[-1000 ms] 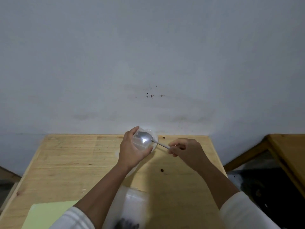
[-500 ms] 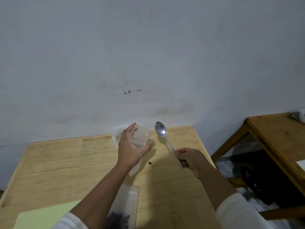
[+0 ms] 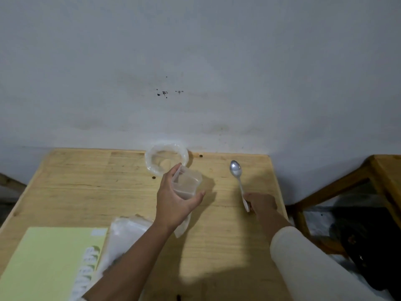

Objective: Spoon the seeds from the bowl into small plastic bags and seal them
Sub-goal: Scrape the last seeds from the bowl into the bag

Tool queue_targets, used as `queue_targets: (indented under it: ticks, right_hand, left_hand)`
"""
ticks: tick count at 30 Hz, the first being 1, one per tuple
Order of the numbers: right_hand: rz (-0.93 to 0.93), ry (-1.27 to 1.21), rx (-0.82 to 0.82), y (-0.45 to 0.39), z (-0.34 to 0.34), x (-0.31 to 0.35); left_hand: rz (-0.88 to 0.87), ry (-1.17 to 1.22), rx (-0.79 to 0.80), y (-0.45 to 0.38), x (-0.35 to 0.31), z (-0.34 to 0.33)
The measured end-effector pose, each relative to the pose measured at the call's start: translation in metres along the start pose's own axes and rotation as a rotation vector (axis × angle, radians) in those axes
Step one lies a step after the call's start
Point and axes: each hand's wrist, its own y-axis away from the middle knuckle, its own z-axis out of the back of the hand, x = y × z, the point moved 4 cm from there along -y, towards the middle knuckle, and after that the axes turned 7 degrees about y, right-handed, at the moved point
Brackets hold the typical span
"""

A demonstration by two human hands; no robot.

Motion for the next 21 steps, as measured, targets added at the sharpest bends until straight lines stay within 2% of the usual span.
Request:
queue_targets:
  ticks: [2, 6, 8, 10, 12, 13, 15, 16, 21]
  right_hand:
    - [0.033, 0.107, 0.002, -0.005, -0.001, 0.002]
    - [0.229, 0.264, -0.042, -0.003, 0.002, 0.007]
    - [0.334, 0.246, -0.083, 0.006, 0.006, 0.017]
    - [0.435, -0.012, -0.002, 0.020, 0.008, 0.033]
    - [0.550, -0.350, 0.200, 0.045, 0.012, 0.054]
    - [0.614, -0.403, 0.304, 0.061, 0.014, 0.063]
    - [0.724, -0.292, 0.454, 0.089, 0.016, 0.078]
    - [0.756, -0.220, 0.476, 0.099, 0.017, 0.084]
    - [0.885, 0.032, 0.287, 0.124, 0.025, 0.105]
  left_hand:
    - [0.014, -0.007, -0.015, 0.003, 0.000, -0.005]
    - [0.031, -0.005, -0.032, 0.006, -0.004, -0.013]
    - [0.030, -0.006, -0.034, 0.007, -0.008, -0.017]
    - [0.029, -0.011, -0.033, 0.008, -0.013, -0.020]
    - [0.026, -0.010, -0.036, 0.010, -0.017, -0.022]
    - [0.021, -0.011, -0.038, 0.010, -0.018, -0.022]
    - [0.006, -0.015, -0.036, 0.012, -0.023, -0.023]
    - [0.005, -0.012, -0.031, 0.013, -0.027, -0.023]
    - [0.017, 0.030, 0.038, 0.018, -0.036, -0.009]
